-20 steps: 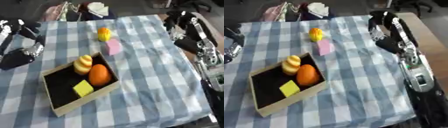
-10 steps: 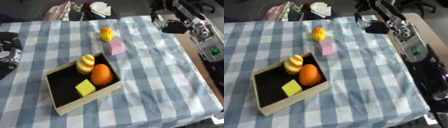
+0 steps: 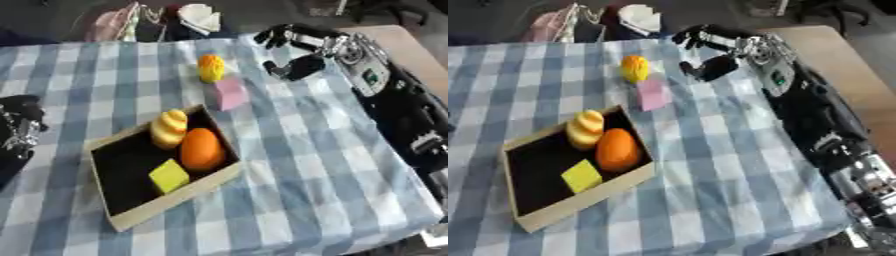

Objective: Pick up objects on the table and place them in the box.

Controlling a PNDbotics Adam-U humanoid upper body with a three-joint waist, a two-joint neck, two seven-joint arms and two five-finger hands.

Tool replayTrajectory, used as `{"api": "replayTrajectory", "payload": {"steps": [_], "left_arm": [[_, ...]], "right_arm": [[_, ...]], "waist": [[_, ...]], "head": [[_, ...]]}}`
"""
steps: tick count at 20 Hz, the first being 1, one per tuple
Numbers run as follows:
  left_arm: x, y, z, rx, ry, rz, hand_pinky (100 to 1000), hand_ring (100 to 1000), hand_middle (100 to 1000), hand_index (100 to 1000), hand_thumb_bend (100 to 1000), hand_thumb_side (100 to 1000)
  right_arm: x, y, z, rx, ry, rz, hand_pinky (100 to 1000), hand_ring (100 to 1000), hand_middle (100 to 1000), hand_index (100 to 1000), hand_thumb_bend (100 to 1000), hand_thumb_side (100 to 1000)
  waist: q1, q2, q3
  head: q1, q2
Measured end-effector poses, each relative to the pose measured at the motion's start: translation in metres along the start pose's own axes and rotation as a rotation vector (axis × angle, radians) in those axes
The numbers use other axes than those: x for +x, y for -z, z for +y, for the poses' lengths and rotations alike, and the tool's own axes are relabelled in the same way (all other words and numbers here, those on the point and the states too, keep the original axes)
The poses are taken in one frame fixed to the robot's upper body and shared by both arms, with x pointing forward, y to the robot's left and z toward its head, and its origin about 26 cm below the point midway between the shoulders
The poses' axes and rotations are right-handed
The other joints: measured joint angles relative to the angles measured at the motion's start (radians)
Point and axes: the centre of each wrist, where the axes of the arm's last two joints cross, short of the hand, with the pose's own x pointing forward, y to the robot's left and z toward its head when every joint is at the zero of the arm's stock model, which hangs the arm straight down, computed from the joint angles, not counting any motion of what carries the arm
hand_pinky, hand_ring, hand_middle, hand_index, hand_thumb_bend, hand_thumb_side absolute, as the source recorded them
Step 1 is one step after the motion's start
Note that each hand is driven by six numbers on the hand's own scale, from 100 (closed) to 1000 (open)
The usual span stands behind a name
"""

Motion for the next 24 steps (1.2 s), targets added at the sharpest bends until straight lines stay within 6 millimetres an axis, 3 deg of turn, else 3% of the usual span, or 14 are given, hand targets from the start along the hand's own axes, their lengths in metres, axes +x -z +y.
{"api": "replayTrajectory", "payload": {"steps": [12, 24], "left_arm": [[0.000, -0.001, -0.009, -0.043, -0.037, -0.033, 641, 543, 562, 742, 163, 619], [0.001, -0.002, -0.016, -0.063, -0.061, -0.043, 641, 543, 562, 741, 166, 623]], "right_arm": [[-0.003, 0.023, 0.013, 0.012, -0.049, 0.119, 875, 876, 936, 966, 100, 429], [-0.001, 0.032, 0.020, 0.089, -0.090, 0.176, 893, 899, 961, 988, 138, 443]], "waist": [[0.000, 0.008, 0.041], [0.000, 0.009, 0.064]], "head": [[-0.026, 0.000], [-0.046, 0.000]]}}
